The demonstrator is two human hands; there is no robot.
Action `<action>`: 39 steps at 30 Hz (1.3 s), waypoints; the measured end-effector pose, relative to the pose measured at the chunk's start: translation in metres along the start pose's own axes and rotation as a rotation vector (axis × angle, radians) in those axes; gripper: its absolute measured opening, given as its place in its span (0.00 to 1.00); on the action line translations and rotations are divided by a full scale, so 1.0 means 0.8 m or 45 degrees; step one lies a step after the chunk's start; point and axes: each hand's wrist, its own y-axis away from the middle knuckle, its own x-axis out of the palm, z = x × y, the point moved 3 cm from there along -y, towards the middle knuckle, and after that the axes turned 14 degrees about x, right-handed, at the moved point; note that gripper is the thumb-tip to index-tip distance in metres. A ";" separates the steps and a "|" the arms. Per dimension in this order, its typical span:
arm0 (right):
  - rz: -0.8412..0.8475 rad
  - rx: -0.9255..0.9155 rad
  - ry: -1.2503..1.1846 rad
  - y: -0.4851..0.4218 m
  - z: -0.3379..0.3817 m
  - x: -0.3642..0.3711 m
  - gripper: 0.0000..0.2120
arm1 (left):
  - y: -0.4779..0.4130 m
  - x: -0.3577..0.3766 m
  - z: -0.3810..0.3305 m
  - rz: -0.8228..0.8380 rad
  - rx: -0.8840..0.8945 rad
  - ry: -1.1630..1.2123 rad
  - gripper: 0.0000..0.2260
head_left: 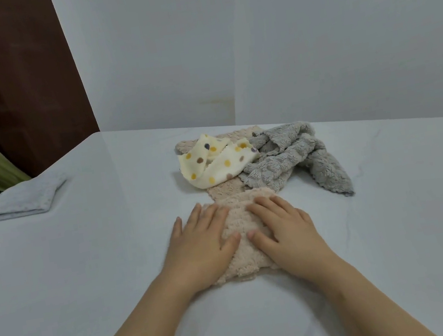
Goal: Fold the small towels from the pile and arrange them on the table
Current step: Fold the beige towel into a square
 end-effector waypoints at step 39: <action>-0.071 0.189 -0.469 0.069 -0.022 -0.013 0.20 | 0.067 -0.005 0.002 -0.550 -0.211 0.792 0.15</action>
